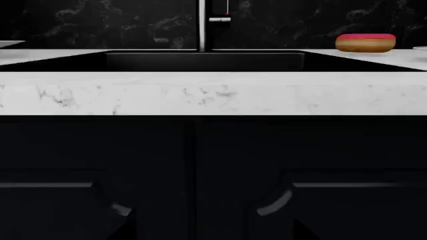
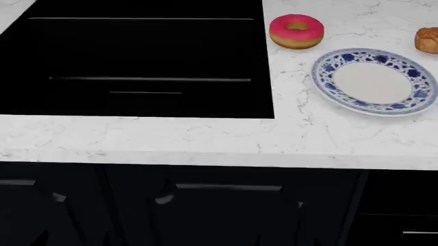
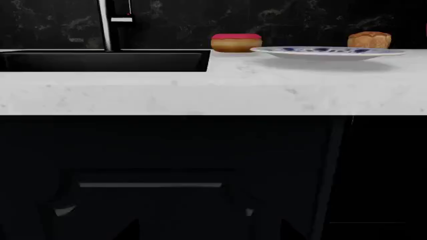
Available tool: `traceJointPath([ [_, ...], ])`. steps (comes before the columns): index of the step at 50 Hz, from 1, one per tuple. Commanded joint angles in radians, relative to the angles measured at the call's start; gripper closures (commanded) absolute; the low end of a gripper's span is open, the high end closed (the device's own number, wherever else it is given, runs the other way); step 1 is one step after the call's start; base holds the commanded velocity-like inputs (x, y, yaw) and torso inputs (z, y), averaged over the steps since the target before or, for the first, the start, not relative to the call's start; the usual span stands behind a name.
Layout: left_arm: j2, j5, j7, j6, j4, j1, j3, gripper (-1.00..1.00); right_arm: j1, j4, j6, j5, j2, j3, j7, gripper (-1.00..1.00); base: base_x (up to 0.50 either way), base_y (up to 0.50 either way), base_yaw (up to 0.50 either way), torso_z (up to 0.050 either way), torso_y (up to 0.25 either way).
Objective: Place the pastries on the plates.
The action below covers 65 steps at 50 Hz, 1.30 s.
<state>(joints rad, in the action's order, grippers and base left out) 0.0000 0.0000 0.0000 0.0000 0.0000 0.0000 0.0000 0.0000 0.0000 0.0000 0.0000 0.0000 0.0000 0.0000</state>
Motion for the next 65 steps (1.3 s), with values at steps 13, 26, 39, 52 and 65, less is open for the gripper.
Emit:
traceJointPath([
  [13,-0.075,-0.031,-0.086,0.01,-0.009,-0.005,0.1,-1.0,0.006,0.001,0.004,0.063,0.063,-0.074,0.073,-1.0,0.0,0.0,0.0,0.0,0.0],
  [26,-0.046,-0.03,-0.01,-0.026,0.0,-0.001,0.056,-1.0,0.005,0.006,0.018,0.06,0.033,-0.054,0.06,-1.0,0.0,0.0,0.0,0.0,0.0],
  [39,-0.066,-0.06,-0.032,-0.062,-0.005,-0.014,0.075,-1.0,0.007,0.003,0.017,0.084,0.057,-0.084,0.096,-1.0,0.0,0.0,0.0,0.05,0.0],
  [52,-0.079,-0.081,-0.05,-0.061,-0.008,-0.018,0.092,-1.0,0.009,0.004,0.014,0.104,0.075,-0.102,0.115,-1.0,0.0,0.0,0.0,0.05,0.0],
  [65,-0.093,-0.097,-0.063,-0.055,-0.016,-0.023,0.11,-1.0,0.013,0.009,0.009,0.12,0.089,-0.118,0.129,-1.0,0.0,0.0,0.0,0.05,0.0],
])
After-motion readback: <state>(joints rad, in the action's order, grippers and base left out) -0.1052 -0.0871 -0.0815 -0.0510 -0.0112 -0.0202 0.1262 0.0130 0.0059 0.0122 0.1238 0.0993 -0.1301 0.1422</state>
